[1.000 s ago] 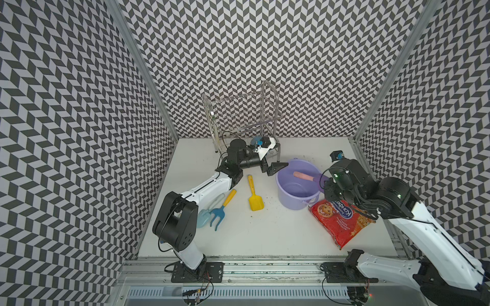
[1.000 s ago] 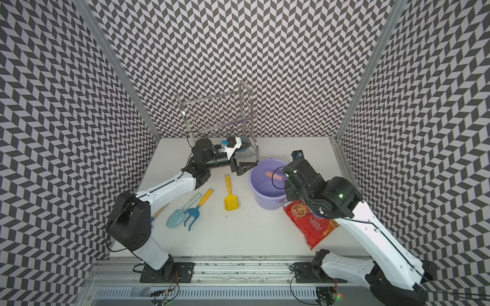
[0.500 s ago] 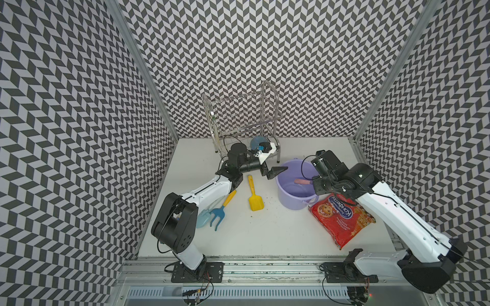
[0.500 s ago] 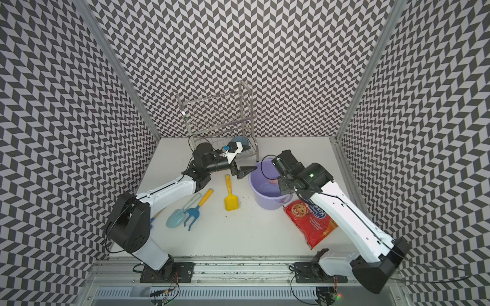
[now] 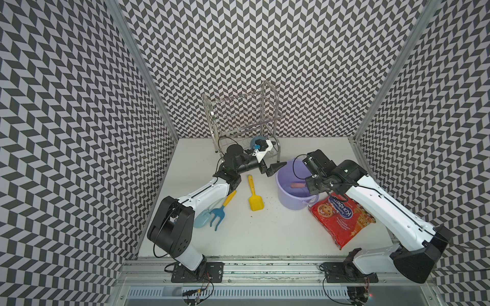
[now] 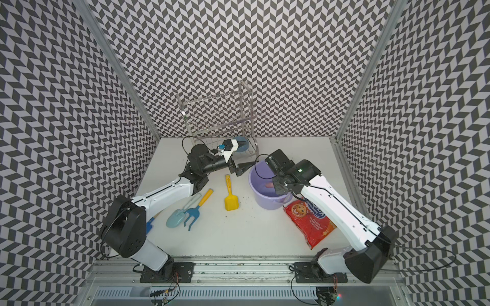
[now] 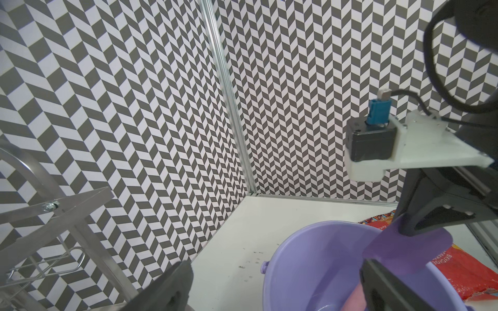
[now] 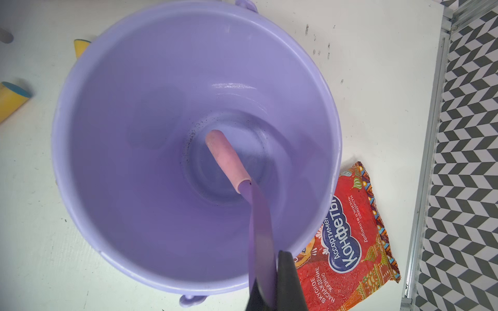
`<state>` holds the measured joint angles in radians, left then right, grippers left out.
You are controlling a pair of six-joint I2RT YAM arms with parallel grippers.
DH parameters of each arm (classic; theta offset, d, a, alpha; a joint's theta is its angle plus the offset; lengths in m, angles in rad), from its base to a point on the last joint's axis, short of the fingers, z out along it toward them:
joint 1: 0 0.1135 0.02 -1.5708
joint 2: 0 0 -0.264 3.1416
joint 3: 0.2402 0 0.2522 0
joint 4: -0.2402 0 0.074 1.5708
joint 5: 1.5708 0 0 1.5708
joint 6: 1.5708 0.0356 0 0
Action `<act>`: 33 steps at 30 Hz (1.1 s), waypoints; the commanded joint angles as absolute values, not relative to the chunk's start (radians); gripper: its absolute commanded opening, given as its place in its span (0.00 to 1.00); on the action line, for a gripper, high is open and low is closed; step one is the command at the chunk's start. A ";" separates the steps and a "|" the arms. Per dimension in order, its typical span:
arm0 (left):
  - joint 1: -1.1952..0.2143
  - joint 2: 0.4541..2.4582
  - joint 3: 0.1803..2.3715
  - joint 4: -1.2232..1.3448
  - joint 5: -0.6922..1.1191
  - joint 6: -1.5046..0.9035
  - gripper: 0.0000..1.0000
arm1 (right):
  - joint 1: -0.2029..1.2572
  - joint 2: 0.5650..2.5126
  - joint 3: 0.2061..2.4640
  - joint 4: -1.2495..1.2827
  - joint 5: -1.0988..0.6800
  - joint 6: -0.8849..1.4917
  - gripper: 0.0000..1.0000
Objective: Organize the gardening tools
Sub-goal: Place the gardening tool in the container.
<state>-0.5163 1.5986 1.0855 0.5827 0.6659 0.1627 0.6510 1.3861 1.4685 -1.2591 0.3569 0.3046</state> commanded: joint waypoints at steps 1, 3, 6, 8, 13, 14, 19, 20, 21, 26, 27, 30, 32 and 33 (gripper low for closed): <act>-0.507 1.566 1.068 0.631 0.646 0.137 1.00 | 0.647 1.401 1.460 -1.217 0.360 0.300 0.00; -0.505 1.563 1.065 0.632 0.636 0.133 1.00 | 0.647 1.410 1.457 -1.215 0.360 0.299 0.00; -0.501 1.560 1.059 0.639 0.615 0.125 1.00 | 0.647 1.427 1.456 -1.213 0.362 0.299 0.00; -0.499 1.556 1.052 0.649 0.603 0.119 1.00 | 0.647 1.441 1.458 -1.213 0.360 0.299 0.00; -0.493 1.553 1.043 0.671 0.547 0.073 1.00 | 0.647 1.481 1.474 -1.219 0.337 0.287 0.01; -0.491 1.549 1.043 0.664 0.534 0.065 1.00 | 0.647 1.490 1.478 -1.221 0.330 0.284 0.01; -0.486 1.503 1.008 0.671 0.465 0.055 1.00 | 0.647 1.493 1.452 -1.205 0.323 0.280 0.03; -0.483 1.494 0.994 0.681 0.451 0.052 1.00 | 0.647 1.493 1.446 -1.200 0.319 0.278 0.03; -0.481 1.487 0.982 0.696 0.437 0.046 1.00 | 0.647 1.496 1.444 -1.200 0.318 0.278 0.03; -0.463 1.496 0.969 0.737 0.407 -0.002 1.00 | 0.647 1.523 1.432 -1.187 0.334 0.277 0.06; -0.460 1.500 0.969 0.741 0.400 -0.018 1.00 | 0.647 1.534 1.428 -1.180 0.337 0.276 0.07; -0.448 1.505 0.963 0.742 0.357 -0.075 1.00 | 0.647 1.553 1.417 -1.155 0.338 0.277 0.11; -0.444 1.500 0.950 0.738 0.316 -0.113 1.00 | 0.646 1.558 1.410 -1.130 0.343 0.281 0.16; -0.442 1.497 0.945 0.736 0.303 -0.121 1.00 | 0.646 1.559 1.406 -1.121 0.344 0.283 0.17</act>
